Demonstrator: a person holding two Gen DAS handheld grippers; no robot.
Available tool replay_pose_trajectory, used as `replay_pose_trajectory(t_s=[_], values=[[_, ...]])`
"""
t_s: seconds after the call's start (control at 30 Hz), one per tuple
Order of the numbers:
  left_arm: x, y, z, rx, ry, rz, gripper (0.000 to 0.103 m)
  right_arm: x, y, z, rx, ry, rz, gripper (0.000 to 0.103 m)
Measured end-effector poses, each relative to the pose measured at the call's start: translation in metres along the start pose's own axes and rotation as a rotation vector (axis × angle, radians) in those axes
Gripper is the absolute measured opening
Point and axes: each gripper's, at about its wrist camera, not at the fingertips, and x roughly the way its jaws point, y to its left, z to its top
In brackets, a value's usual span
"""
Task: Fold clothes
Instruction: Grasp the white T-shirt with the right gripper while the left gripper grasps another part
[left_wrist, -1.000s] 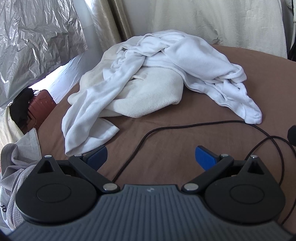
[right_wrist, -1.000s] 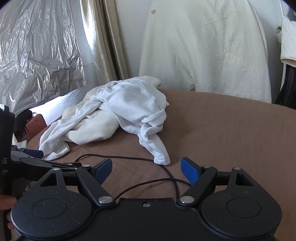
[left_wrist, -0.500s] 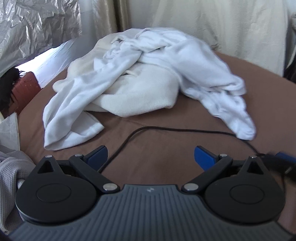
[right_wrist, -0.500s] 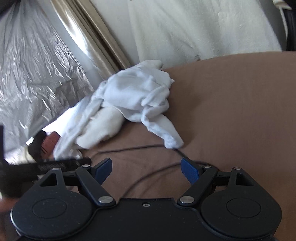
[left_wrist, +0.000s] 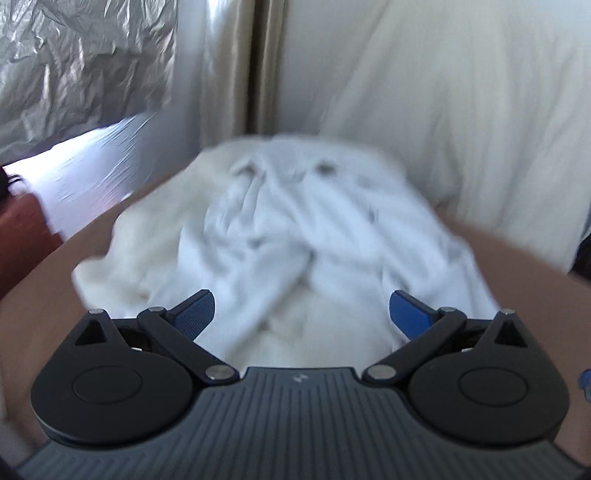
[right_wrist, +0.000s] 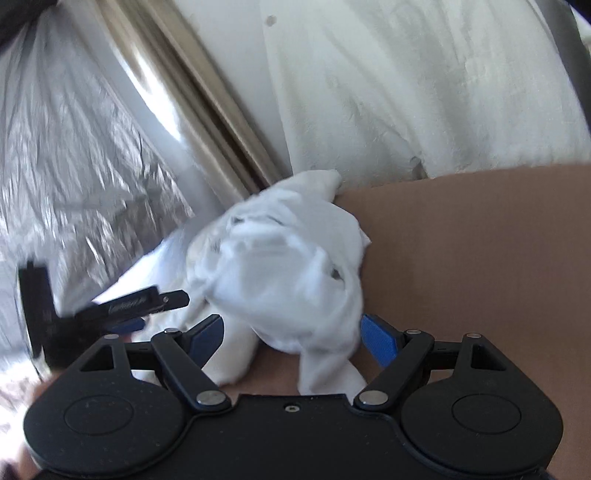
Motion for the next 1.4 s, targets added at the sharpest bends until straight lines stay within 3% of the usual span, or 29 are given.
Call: replay_pose_trajectory(t_s=[0.1, 0.17, 0.3, 0.4, 0.5, 0.57, 0.6, 0.67, 0.8, 0.87, 0.93, 1.03, 1.1, 1.17, 1.27, 1.3, 1.4], values=[[0.022, 0.021, -0.006, -0.020, 0.021, 0.044, 0.103, 0.012, -0.009, 0.004, 0.106, -0.031, 0.101, 0.085], [0.038, 0.031, -0.008, -0.047, 0.070, 0.092, 0.103, 0.021, -0.015, 0.002, 0.167, -0.047, 0.119, 0.085], [0.050, 0.044, -0.009, -0.132, 0.063, 0.008, 0.100, 0.049, -0.030, 0.000, 0.273, -0.046, 0.060, 0.085], [0.057, 0.045, -0.007, -0.139, 0.066, -0.029, 0.088, 0.079, -0.050, 0.001, 0.392, -0.024, 0.023, 0.085], [0.058, 0.040, -0.008, -0.139, 0.070, -0.069, 0.081, 0.115, -0.066, -0.003, 0.495, 0.080, -0.018, 0.085], [0.059, 0.035, -0.010, -0.126, 0.071, -0.095, 0.080, 0.140, -0.070, -0.006, 0.536, 0.139, 0.001, 0.084], [0.060, 0.031, -0.012, -0.114, 0.068, -0.100, 0.079, 0.148, -0.069, -0.007, 0.557, 0.139, 0.035, 0.078], [0.061, 0.024, -0.017, -0.104, 0.058, -0.113, 0.079, 0.158, -0.056, -0.007, 0.518, 0.140, 0.107, 0.033], [0.057, 0.017, -0.017, -0.116, 0.044, -0.205, 0.077, 0.150, -0.009, -0.004, 0.333, 0.092, 0.211, 0.024], [0.054, 0.019, -0.017, -0.167, 0.030, -0.259, 0.077, 0.143, 0.008, -0.006, 0.320, 0.103, 0.285, 0.023], [0.051, 0.024, -0.017, -0.228, 0.013, -0.369, 0.068, 0.138, 0.019, -0.007, 0.303, 0.122, 0.333, 0.022], [0.044, 0.025, -0.016, -0.302, 0.009, -0.516, 0.067, 0.119, 0.018, -0.004, 0.373, 0.084, 0.401, 0.022], [0.036, 0.014, -0.014, -0.257, 0.002, -0.547, 0.067, 0.102, 0.014, -0.004, 0.401, 0.076, 0.442, 0.022], [0.021, -0.007, -0.013, -0.129, -0.026, -0.523, 0.065, 0.080, 0.012, -0.005, 0.372, 0.064, 0.442, 0.022], [-0.015, -0.049, -0.023, 0.082, -0.135, -0.493, 0.059, 0.045, 0.010, -0.013, 0.276, 0.029, 0.404, 0.021], [-0.023, -0.061, -0.028, 0.119, -0.146, -0.507, 0.058, 0.033, 0.009, -0.016, 0.244, 0.017, 0.392, 0.021], [-0.034, -0.088, -0.044, 0.107, -0.094, -0.620, 0.058, -0.009, -0.009, -0.038, 0.260, -0.060, 0.340, 0.021]])
